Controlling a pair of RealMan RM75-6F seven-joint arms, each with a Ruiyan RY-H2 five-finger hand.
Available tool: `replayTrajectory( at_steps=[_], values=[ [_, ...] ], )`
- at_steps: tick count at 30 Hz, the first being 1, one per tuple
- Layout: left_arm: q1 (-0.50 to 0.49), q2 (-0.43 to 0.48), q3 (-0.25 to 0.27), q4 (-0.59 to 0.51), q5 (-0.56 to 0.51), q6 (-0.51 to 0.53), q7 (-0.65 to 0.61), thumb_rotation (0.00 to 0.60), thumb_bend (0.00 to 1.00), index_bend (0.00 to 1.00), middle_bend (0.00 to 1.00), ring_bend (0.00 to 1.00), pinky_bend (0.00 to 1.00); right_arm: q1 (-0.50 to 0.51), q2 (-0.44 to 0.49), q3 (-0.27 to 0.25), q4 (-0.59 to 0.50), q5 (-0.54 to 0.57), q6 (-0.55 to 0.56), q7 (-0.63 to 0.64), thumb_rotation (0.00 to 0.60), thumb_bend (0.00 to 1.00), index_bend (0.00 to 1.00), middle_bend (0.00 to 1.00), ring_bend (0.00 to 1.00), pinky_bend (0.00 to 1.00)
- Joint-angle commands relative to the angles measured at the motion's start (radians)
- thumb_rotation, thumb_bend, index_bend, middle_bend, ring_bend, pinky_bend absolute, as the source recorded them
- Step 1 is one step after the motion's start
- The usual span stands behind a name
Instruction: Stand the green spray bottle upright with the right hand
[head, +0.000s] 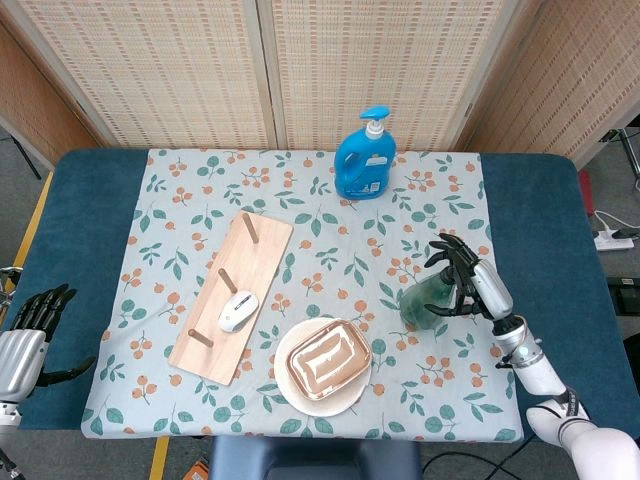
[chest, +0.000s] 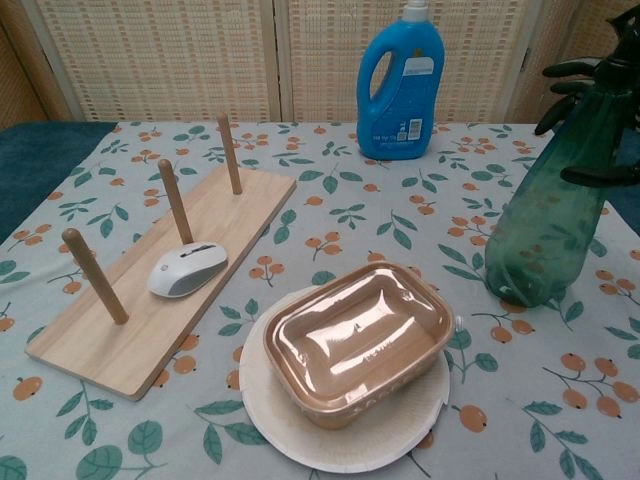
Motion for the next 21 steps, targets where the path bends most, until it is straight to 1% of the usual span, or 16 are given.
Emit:
replayTrajectory(
  at_steps=[1,3,6,9,12,15,16,19,21],
  values=[
    [0.0,0.0,0.0,0.0,0.0,0.0,0.0,0.6,0.14,0.0,0.0,0.0,0.03,-0.001,0.015,-0.013,-0.012,-0.01,-0.015,-0.013,0.6,0.0,0.11,0.32,0.04,0.13],
    [0.0,0.0,0.0,0.0,0.0,0.0,0.0,0.6,0.14,0.0,0.0,0.0,0.03,-0.001,0.031,-0.026,-0.024,-0.018,-0.034,-0.035,0.6,0.0,0.06,0.28,0.01,0.09],
    [0.0,0.0,0.0,0.0,0.0,0.0,0.0,0.6,0.14,0.0,0.0,0.0,0.03,-0.003,0.06,-0.04,-0.05,-0.027,-0.057,-0.083,0.6,0.0,0.0,0.22,0.0,0.04],
    [0.0,0.0,0.0,0.0,0.0,0.0,0.0,0.6,0.14,0.0,0.0,0.0,0.03,-0.004,0.105,-0.059,-0.096,-0.038,-0.087,-0.123,0.6,0.0,0.0,0.17,0.0,0.01],
    [0.0,0.0,0.0,0.0,0.0,0.0,0.0,0.6,0.14,0.0,0.0,0.0,0.03,0.001,0.184,-0.096,-0.167,-0.06,-0.147,-0.197,0.6,0.0,0.0,0.11,0.0,0.0],
    [0.0,0.0,0.0,0.0,0.0,0.0,0.0,0.6,0.14,0.0,0.0,0.0,0.03,0.007,0.287,-0.134,-0.275,-0.079,-0.21,-0.285,0.6,0.0,0.0,0.07,0.0,0.0],
    [0.0,0.0,0.0,0.0,0.0,0.0,0.0,0.6,0.14,0.0,0.0,0.0,0.03,0.009,0.331,-0.146,-0.33,-0.081,-0.234,-0.312,0.6,0.0,0.0,0.07,0.0,0.0],
    [0.0,0.0,0.0,0.0,0.0,0.0,0.0,0.6,0.14,0.0,0.0,0.0,0.03,0.008,0.431,-0.16,-0.47,-0.073,-0.277,-0.39,0.6,0.0,0.0,0.06,0.0,0.0],
    [0.0,0.0,0.0,0.0,0.0,0.0,0.0,0.6,0.14,0.0,0.0,0.0,0.04,0.004,0.481,-0.166,-0.542,-0.063,-0.3,-0.442,0.6,0.0,0.0,0.05,0.0,0.0]
  ],
)
